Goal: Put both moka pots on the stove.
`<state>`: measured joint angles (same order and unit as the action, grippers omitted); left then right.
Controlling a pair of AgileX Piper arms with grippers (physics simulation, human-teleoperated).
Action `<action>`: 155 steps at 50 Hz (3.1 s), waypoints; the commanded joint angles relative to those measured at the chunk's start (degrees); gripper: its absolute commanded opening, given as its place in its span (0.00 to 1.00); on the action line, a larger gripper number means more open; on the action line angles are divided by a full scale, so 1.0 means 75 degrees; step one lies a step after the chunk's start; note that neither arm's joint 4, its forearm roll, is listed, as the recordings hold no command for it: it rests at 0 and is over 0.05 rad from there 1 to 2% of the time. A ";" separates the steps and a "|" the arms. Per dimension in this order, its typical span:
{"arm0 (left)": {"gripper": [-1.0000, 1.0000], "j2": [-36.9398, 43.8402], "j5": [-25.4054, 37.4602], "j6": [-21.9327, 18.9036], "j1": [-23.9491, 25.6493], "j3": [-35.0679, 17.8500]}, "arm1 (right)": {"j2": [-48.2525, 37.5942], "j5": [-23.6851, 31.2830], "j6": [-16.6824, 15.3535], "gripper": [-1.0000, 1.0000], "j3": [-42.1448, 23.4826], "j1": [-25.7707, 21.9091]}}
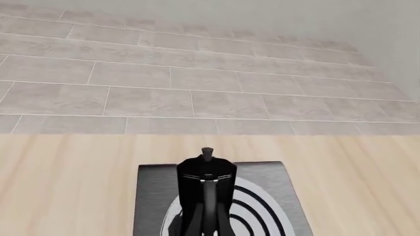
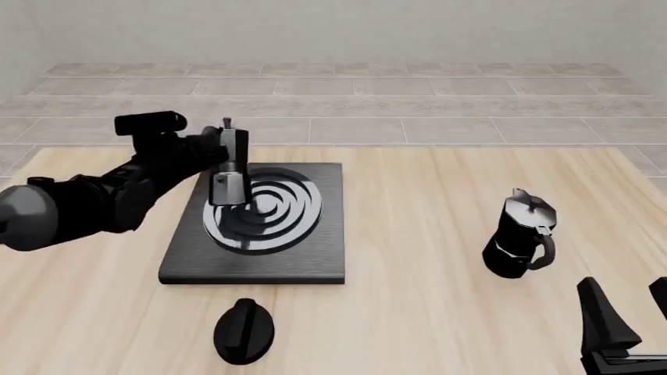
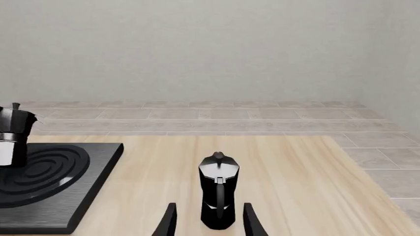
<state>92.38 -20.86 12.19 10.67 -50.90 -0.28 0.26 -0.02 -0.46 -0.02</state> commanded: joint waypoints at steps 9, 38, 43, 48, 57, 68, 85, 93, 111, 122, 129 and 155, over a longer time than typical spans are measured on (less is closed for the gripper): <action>0.00 -0.0627 0.0155 0.0012 0.0353 0.1548 | -0.0002 -0.0016 -0.0001 1.00 0.0014 0.0000; 1.00 -0.1253 0.0217 0.0083 0.0281 0.2287 | -0.0002 -0.0016 0.0000 1.00 0.0014 0.0000; 1.00 -0.1302 0.0252 0.0086 0.0260 0.2307 | -0.0002 -0.0016 0.0001 1.00 0.0014 0.0000; 1.00 -0.1453 0.0286 0.0089 0.0244 0.2358 | -0.0001 -0.0016 0.0001 1.00 0.0014 0.0001; 1.00 -0.1806 0.0497 0.0077 0.0262 0.2449 | -0.0002 -0.0016 -0.0001 1.00 0.0014 0.0001; 1.00 -0.3080 0.1127 0.0215 0.0368 0.2847 | -0.0001 -0.0017 0.0001 1.00 0.0014 0.0000; 1.00 -0.6726 0.2382 0.0896 0.0263 0.4401 | -0.0002 -0.0016 0.0000 1.00 0.0014 0.0000; 1.00 -0.8621 0.3373 0.0820 0.0241 0.4779 | -0.0001 -0.0017 0.0001 1.00 0.0014 0.0000; 1.00 -1.1073 0.4297 0.0474 -0.0071 0.5529 | -0.0002 -0.0016 0.0002 1.00 0.0014 0.0000; 1.00 -1.2259 0.4710 0.0097 -0.0117 0.5833 | -0.0001 -0.0016 0.0002 1.00 0.0014 0.0001; 1.00 -1.2314 0.3962 -0.0435 -0.0416 0.6249 | -0.0002 -0.0016 0.0003 1.00 0.0014 0.0000; 1.00 -1.2317 0.2914 -0.1624 -0.0617 0.6687 | 0.0018 0.0077 -0.0040 1.00 -0.0073 0.0023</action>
<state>0.38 1.66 1.78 6.25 -1.04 -0.10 0.97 -0.45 -1.14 0.07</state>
